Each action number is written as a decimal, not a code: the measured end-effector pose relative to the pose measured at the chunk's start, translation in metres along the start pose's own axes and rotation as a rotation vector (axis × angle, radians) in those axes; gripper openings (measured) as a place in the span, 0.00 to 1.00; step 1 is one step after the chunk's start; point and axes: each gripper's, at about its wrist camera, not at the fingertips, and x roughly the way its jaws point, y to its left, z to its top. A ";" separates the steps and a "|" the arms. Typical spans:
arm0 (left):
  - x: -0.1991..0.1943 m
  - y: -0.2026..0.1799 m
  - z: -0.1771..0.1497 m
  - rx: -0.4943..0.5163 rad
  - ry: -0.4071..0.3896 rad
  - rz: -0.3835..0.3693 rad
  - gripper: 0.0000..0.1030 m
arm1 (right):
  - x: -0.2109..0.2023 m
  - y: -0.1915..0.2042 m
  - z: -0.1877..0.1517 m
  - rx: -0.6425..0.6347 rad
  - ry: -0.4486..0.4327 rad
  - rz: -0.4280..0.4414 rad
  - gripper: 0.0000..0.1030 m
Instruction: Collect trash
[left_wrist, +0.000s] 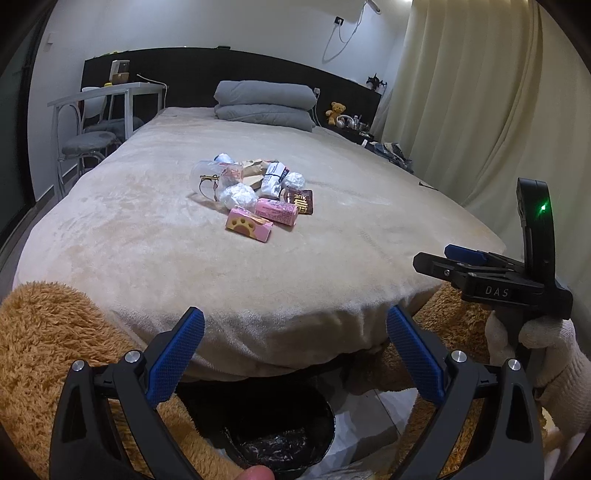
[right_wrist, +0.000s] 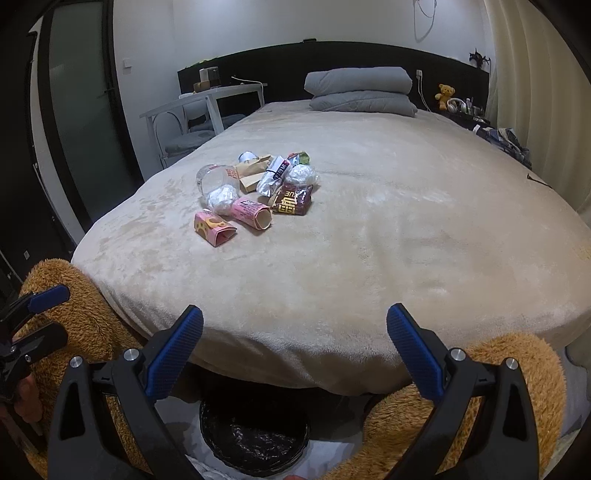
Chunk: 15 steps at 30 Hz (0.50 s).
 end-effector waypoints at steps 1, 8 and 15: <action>0.003 0.001 0.002 -0.005 0.014 0.001 0.94 | 0.004 -0.002 0.002 0.005 0.008 0.003 0.96; 0.026 0.008 0.024 -0.008 0.048 -0.007 0.94 | 0.037 -0.012 0.014 0.017 0.087 -0.002 0.96; 0.051 0.025 0.061 -0.004 0.072 0.005 0.94 | 0.063 -0.022 0.033 0.032 0.124 0.018 0.96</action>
